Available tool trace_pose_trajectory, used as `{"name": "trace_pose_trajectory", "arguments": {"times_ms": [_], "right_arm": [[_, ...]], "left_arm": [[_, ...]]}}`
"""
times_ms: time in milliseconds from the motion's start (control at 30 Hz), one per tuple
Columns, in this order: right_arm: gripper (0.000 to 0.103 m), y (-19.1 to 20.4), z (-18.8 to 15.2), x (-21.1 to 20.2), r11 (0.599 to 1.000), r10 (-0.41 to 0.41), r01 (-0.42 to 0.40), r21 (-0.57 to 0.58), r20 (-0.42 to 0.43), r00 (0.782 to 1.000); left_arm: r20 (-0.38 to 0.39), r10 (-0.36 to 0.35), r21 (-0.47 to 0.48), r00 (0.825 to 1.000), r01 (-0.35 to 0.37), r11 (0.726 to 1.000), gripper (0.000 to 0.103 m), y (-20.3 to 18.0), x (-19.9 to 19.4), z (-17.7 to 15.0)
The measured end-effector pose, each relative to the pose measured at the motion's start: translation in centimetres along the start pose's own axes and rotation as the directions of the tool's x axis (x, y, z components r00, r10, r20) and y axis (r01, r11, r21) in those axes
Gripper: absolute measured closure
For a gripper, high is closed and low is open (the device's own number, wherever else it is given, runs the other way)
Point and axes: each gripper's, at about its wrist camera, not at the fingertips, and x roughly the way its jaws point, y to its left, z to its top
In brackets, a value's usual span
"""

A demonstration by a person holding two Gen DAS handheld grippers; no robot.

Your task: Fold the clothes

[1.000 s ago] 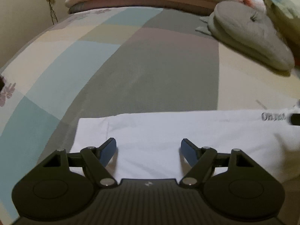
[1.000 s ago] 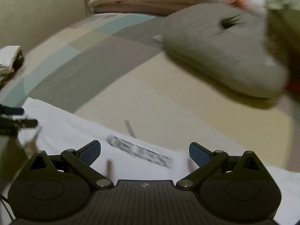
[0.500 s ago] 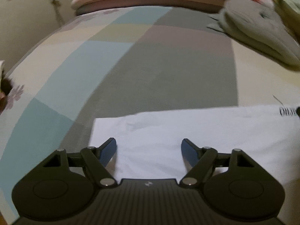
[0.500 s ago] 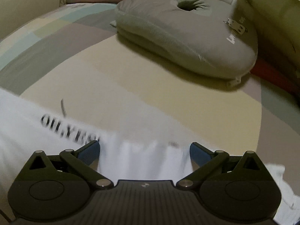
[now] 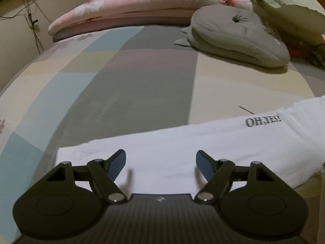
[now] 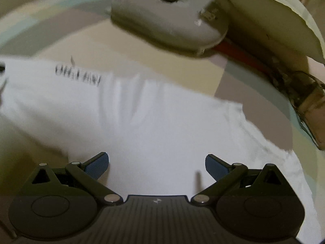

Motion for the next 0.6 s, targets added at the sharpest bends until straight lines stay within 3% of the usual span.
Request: {"name": "trace_pose_trajectory", "arguments": {"times_ms": [67, 200, 267, 333, 400, 500, 600], "right_arm": [[0.000, 1.9, -0.5, -0.2, 0.999, -0.047, 0.047, 0.012, 0.022, 0.999], [0.000, 5.1, -0.6, -1.4, 1.000, -0.014, 0.015, -0.014, 0.043, 0.999], [0.000, 4.9, -0.4, -1.7, 0.989, 0.148, -0.148, -0.027, -0.003, 0.989], [0.000, 3.8, -0.9, -3.2, 0.975, 0.219, -0.217, -0.040, 0.038, 0.975], [0.000, 2.2, -1.7, -4.4, 0.979, 0.199, -0.195, -0.057, 0.064, 0.978], [0.000, -0.9, -3.1, -4.7, 0.989, 0.144, -0.144, -0.028, 0.035, 0.989], [0.000, -4.3, -4.6, -4.5, 0.996, 0.089, -0.089, 0.022, -0.007, 0.996]], "left_arm": [[-0.012, -0.006, 0.005, 1.000, 0.006, 1.000, 0.026, -0.7, -0.2, -0.1], [-0.031, -0.016, 0.047, 0.999, 0.018, 0.999, 0.026, -2.1, -1.4, -0.3], [-0.040, -0.033, 0.056, 0.999, 0.035, 0.998, 0.026, -3.0, -1.9, -0.1], [-0.021, -0.042, 0.089, 0.999, 0.044, 0.995, 0.026, -4.4, -2.2, 0.3], [0.004, -0.044, 0.120, 0.999, 0.043, 0.992, 0.025, -6.0, -2.2, 0.7], [0.014, -0.066, 0.113, 0.998, 0.064, 0.992, 0.025, -7.4, -0.8, 0.4], [-0.031, -0.041, 0.047, 0.999, 0.042, 0.998, 0.027, -7.4, 0.3, -1.0]]}}
